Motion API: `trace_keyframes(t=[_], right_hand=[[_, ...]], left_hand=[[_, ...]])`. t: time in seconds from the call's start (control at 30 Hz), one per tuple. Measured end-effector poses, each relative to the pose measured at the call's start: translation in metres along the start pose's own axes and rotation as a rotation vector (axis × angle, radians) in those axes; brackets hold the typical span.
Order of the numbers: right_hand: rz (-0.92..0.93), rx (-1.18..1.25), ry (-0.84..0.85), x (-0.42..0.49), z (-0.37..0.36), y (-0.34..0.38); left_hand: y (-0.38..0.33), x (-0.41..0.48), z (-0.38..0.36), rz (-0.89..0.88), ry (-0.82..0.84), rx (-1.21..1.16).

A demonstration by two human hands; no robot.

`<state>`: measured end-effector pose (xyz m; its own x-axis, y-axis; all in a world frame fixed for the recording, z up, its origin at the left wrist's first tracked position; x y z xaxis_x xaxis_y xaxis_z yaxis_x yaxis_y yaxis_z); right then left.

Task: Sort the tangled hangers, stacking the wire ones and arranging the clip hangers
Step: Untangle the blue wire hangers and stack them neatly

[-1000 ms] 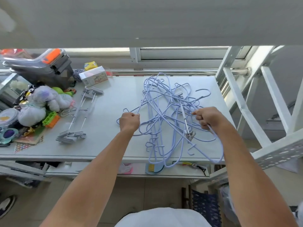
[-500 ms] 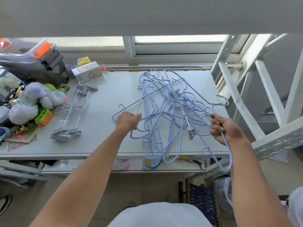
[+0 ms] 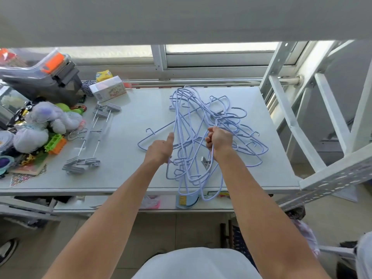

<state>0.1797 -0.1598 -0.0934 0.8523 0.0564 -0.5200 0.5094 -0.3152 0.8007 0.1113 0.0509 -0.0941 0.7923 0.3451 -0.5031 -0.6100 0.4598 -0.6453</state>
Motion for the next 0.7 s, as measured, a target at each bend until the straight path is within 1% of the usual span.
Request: trace_keyframes(t=[0.07, 0.13, 0.17, 0.23, 0.27, 0.3, 0.37, 0.43, 0.5, 0.57, 0.63, 0.7], right_hand=[[0.008, -0.178, -0.046, 0.003, 0.002, 0.001], [0.009, -0.378, -0.022, 0.005, -0.001, 0.005], [0.028, -0.517, 0.0, 0.005, -0.003, 0.009], [0.127, -0.853, 0.016, 0.0, -0.007, 0.026], [0.198, -0.989, -0.006, -0.006, -0.006, 0.036], [0.269, -1.068, -0.047, -0.012, -0.004, 0.045], [0.358, -1.094, -0.137, -0.019, 0.012, 0.057], [0.329, -1.085, -0.166, -0.017, 0.027, 0.053], [0.216, -1.096, -0.077, -0.011, 0.031, 0.037], [0.157, -1.094, 0.017, -0.009, 0.026, 0.022], [0.17, -1.08, 0.056, -0.009, 0.021, 0.014], [0.2, -1.082, 0.06, -0.008, 0.018, 0.013]], left_hand=[[-0.006, 0.001, -0.001, -0.039, -0.017, 0.005], [-0.01, 0.001, -0.003, -0.067, -0.022, 0.004], [-0.01, 0.0, -0.003, -0.07, -0.024, 0.02], [-0.01, 0.0, -0.005, -0.07, -0.028, 0.062], [-0.01, 0.0, -0.007, -0.066, -0.026, 0.081], [-0.011, -0.001, -0.008, -0.062, -0.027, 0.104], [-0.012, -0.002, -0.008, -0.044, -0.038, 0.14], [-0.013, -0.001, -0.01, -0.033, -0.045, 0.161], [-0.015, -0.002, -0.014, -0.048, -0.049, 0.192], [-0.016, -0.004, -0.017, -0.073, -0.071, 0.203], [-0.018, -0.008, -0.016, -0.098, -0.116, 0.198], [-0.019, -0.011, -0.014, -0.114, -0.155, 0.189]])
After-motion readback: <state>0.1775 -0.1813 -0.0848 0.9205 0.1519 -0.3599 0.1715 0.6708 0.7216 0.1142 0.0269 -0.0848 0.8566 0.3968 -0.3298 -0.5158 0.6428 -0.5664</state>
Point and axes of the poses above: each hand's wrist, its own x-axis towards the middle knuckle, its own z-axis out of the back of the hand, y = z × x, the point moved 9 cm from there along x, towards the middle knuckle, and after that the axes turned 7 degrees about y, right-handed, at the moved point
